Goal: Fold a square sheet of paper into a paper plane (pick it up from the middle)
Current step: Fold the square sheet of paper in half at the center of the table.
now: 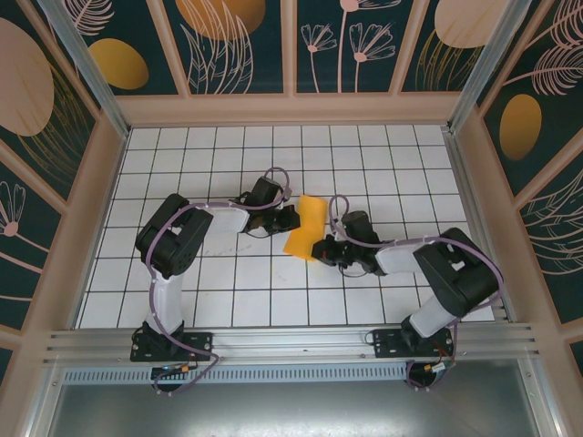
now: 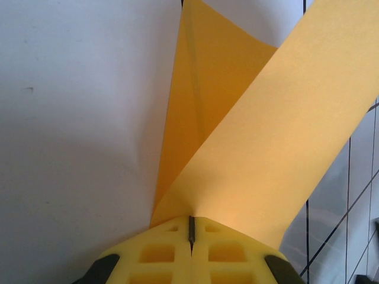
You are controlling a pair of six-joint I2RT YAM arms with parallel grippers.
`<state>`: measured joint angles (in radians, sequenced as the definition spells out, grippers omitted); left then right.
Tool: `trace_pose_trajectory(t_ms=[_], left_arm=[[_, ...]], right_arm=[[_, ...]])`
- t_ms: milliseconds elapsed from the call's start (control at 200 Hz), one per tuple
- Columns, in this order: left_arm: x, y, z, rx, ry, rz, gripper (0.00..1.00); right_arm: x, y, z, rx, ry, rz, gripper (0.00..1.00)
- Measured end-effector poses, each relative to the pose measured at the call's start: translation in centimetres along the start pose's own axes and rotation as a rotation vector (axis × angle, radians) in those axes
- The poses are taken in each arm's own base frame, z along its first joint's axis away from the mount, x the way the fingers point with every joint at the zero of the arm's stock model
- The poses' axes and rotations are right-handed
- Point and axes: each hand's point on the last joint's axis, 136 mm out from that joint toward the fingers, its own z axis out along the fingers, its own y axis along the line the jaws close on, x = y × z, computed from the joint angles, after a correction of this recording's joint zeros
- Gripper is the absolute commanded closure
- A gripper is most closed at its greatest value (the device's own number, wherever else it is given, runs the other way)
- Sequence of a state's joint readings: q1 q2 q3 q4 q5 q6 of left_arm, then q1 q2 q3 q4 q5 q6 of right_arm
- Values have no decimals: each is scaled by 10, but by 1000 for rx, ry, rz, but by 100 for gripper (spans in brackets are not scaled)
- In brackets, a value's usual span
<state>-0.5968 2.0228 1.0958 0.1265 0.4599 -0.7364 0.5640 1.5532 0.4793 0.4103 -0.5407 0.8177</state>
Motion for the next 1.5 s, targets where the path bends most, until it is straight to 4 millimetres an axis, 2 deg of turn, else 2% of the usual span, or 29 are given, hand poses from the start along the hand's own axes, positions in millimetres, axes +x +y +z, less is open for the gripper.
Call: trace_pose_trajectory(t_ms=[165,270,696,976,1086,1211,1311,1391,1501], left_arm=[[0,0,0,0,0,0,100],[0,0,0,0,0,0,100],[0,0,0,0,0,3,100],[0,0,0,0,0,4,100],[0,0,0,0,0,4,100],[0,0,0,0,0,4,100],[0,0,0,0,0,4,100],[0,0,0,0,0,4,100],[0,0,0,0,0,4,100]], right_arm=[[-60,19,-19,-64,-144,-3,100],[-81,18,-17,-72,-174,3,100],[-75,-33,11,24,-101,47,100],[-75,-31,11,19,-90,44,100],[-79,-23,8,10,-88,39,100],[-98,-3,1,-31,-121,3,100],[-112,5,-3,-47,-149,-10,100],[-115,0,-3,-42,-154,-2,100],[-111,-18,6,-12,-132,32,100]])
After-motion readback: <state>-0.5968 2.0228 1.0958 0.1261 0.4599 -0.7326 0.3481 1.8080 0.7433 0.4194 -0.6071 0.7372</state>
